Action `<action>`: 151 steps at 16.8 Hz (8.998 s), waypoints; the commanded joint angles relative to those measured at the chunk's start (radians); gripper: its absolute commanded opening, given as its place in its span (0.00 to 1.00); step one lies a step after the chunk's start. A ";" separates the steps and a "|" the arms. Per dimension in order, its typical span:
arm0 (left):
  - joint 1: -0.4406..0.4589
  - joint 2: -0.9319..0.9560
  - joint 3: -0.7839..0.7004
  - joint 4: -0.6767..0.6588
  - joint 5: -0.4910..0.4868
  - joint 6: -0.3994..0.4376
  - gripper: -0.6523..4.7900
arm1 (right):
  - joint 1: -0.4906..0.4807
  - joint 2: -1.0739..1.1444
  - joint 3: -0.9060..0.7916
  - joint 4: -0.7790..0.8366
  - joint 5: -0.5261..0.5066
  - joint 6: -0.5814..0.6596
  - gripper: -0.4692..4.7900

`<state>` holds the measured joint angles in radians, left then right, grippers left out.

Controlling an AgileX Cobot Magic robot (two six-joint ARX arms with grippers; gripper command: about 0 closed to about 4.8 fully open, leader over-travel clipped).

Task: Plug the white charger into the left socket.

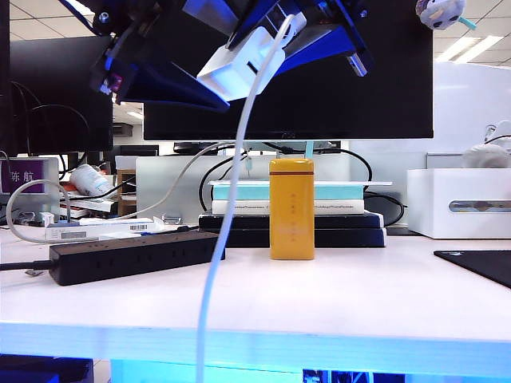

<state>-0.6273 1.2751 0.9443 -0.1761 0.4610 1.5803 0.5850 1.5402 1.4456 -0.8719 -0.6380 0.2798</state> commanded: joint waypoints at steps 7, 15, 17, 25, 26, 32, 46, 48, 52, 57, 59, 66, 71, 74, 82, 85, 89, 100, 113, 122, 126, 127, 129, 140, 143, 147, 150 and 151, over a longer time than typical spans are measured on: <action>-0.001 -0.003 0.003 0.006 0.004 -0.002 0.57 | 0.001 -0.006 0.006 0.021 -0.011 -0.004 0.40; 0.000 -0.003 0.003 0.008 0.006 -0.029 0.57 | 0.001 -0.006 0.006 0.029 -0.019 -0.042 1.00; 0.000 -0.003 0.003 0.019 0.014 -0.079 0.57 | 0.001 -0.006 0.006 0.032 -0.014 -0.050 1.00; 0.008 -0.002 0.003 0.073 0.002 -0.334 0.57 | -0.002 -0.038 0.006 0.046 0.151 -0.101 1.00; 0.014 -0.002 0.003 0.074 -0.005 -0.370 0.57 | -0.002 -0.051 0.006 0.049 0.193 -0.101 1.00; 0.127 0.013 0.003 0.132 0.041 -0.662 0.57 | -0.003 -0.134 0.006 0.117 0.333 -0.100 1.00; 0.190 0.114 0.003 0.458 -0.005 -1.423 0.57 | -0.003 -0.148 0.006 0.138 0.351 -0.097 1.00; 0.190 0.159 0.003 0.513 -0.014 -1.456 0.57 | -0.003 -0.148 0.006 0.139 0.351 -0.097 1.00; 0.231 0.266 0.003 0.635 -0.010 -1.576 0.57 | -0.003 -0.148 0.005 0.141 0.351 -0.097 1.00; 0.389 0.393 0.003 0.801 0.233 -1.675 0.57 | -0.003 -0.148 0.005 0.151 0.352 -0.098 1.00; 0.428 0.434 0.003 0.868 0.388 -1.680 0.57 | -0.003 -0.148 0.005 0.164 0.371 -0.097 1.00; 0.444 0.554 0.003 0.994 0.484 -1.693 0.57 | -0.003 -0.147 0.005 0.204 0.438 -0.098 1.00; 0.444 0.603 0.003 1.009 0.320 -1.691 0.57 | -0.003 -0.147 0.005 0.204 0.483 -0.098 1.00; 0.443 0.631 0.002 1.046 0.317 -1.687 0.57 | -0.003 -0.147 0.005 0.214 0.483 -0.098 1.00; 0.406 0.723 0.000 1.215 0.317 -1.694 0.57 | -0.003 -0.141 0.005 0.241 0.488 -0.098 1.00; 0.391 0.754 -0.005 1.244 0.253 -1.706 0.57 | -0.003 -0.140 0.005 0.242 0.491 -0.098 1.00; 0.385 0.795 -0.005 1.392 0.223 -1.847 0.57 | -0.003 -0.127 0.005 0.242 0.521 -0.126 1.00; 0.369 0.787 -0.004 1.624 0.287 -2.011 0.57 | -0.003 0.042 0.005 0.624 0.521 -0.256 1.00; 0.363 0.786 -0.004 1.624 0.276 -2.001 0.57 | 0.051 0.264 0.003 0.929 0.470 -0.256 1.00; 0.365 0.786 -0.004 1.622 0.281 -1.946 0.57 | 0.051 0.316 0.003 0.969 0.505 -0.225 1.00; 0.364 0.786 -0.004 1.622 0.392 -1.846 0.57 | 0.051 0.316 0.003 0.990 0.505 -0.225 1.00; 0.364 0.786 -0.004 1.622 0.389 -1.854 0.57 | 0.051 0.316 0.003 0.989 0.506 -0.225 1.00; 0.364 0.786 -0.004 1.622 0.388 -1.854 0.57 | 0.054 0.316 0.003 0.979 0.505 -0.222 1.00; 0.363 0.786 -0.004 1.622 0.325 -1.895 0.57 | 0.056 0.316 0.003 0.933 0.535 -0.201 0.54; 0.363 0.786 -0.004 1.621 0.325 -1.909 0.57 | 0.056 0.316 0.003 0.935 0.532 -0.201 0.55; 0.363 0.786 -0.004 1.601 0.325 -1.902 0.57 | 0.056 0.316 0.003 0.935 0.532 -0.201 0.55; 0.363 0.786 -0.004 1.597 0.325 -1.902 0.57 | 0.056 0.316 0.003 0.934 0.532 -0.201 0.29; 0.363 0.786 -0.004 1.598 0.325 -1.902 0.57 | 0.056 0.316 0.003 0.934 0.532 -0.201 0.29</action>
<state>-0.2661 2.0708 0.9375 1.3949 0.7742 -0.3206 0.6399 1.8629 1.4456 0.0471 -0.0914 0.0822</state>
